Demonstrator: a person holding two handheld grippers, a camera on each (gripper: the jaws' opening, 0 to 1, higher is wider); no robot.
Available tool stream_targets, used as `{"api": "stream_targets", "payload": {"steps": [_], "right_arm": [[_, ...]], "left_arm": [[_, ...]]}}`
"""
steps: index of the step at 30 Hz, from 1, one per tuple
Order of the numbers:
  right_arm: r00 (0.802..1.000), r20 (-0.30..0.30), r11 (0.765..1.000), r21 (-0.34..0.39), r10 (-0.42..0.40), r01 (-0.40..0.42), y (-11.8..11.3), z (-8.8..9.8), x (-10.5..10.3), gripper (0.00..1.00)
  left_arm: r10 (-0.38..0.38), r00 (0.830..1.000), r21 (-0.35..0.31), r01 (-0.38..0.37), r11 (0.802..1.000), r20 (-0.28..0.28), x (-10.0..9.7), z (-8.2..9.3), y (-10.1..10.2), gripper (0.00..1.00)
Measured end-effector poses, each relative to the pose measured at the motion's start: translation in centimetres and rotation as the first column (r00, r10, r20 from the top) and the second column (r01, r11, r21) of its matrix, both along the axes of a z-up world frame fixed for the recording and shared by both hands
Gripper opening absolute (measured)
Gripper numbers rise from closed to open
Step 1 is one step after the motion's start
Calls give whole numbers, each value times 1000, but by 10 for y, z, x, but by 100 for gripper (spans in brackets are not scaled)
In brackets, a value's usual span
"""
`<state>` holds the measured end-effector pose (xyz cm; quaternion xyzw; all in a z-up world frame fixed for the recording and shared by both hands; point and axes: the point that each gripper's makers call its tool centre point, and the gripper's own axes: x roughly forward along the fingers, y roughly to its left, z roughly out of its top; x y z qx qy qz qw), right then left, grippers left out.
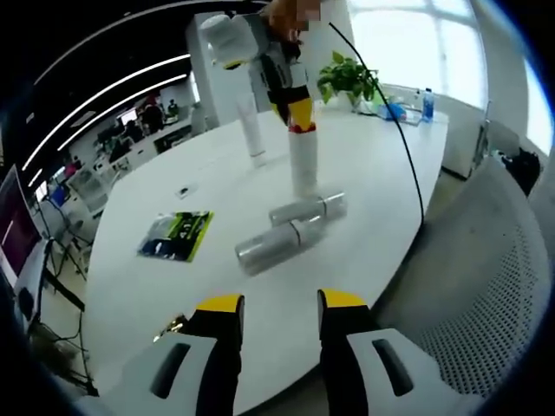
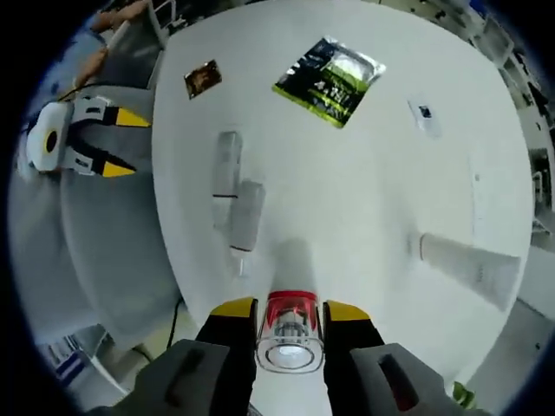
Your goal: Arrange the skincare products in the storage area until every visible bottle or jar stands upright without overlapping.
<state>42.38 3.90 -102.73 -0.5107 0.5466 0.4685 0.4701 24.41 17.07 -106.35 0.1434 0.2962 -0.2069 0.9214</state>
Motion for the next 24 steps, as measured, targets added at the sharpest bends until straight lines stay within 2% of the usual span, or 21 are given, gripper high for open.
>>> {"api": "stream_targets", "payload": {"steps": [4,6,12,14,15,17,18,20,21,22,24], "right_arm": [[1000,3,1000,13,12,-12,9,-1,-2,22],[1000,1,1000,-11,20,-20,7,-2,-1,23],[1000,2,1000,-2,5,-5,7,-1,-1,23],[1000,8,1000,3,-4,4,5,1,-1,26],[1000,22,1000,4,-13,13,3,6,2,32],[998,48,995,86,-51,47,12,14,7,36],[994,56,985,147,-96,86,19,21,9,38],[983,95,966,223,-155,131,25,36,13,42],[972,138,941,308,-190,140,36,50,16,43],[967,154,931,335,-204,143,40,55,17,42],[955,200,886,450,-217,107,59,87,5,42]], "left_arm": [[1,1000,2,-1,1000,-3,0,0,0,29],[2,1000,4,-2,1000,-4,0,-1,1,29],[2,1000,7,-2,1000,-7,0,-2,1,29],[2,1000,7,-2,1000,-7,0,-2,1,29],[4,1000,7,-4,1000,-6,0,-1,1,29],[11,1000,1,-11,1000,-6,0,-1,3,29],[8,1000,2,-8,1000,-6,0,-1,2,29],[-9,1000,0,9,1000,-20,-1,-3,-1,30],[-10,1000,-1,10,1000,-21,-1,-4,-1,31],[-9,1000,0,9,1000,-18,-1,-3,-1,31],[2,1000,-44,-1,999,26,3,9,-2,34]]}}
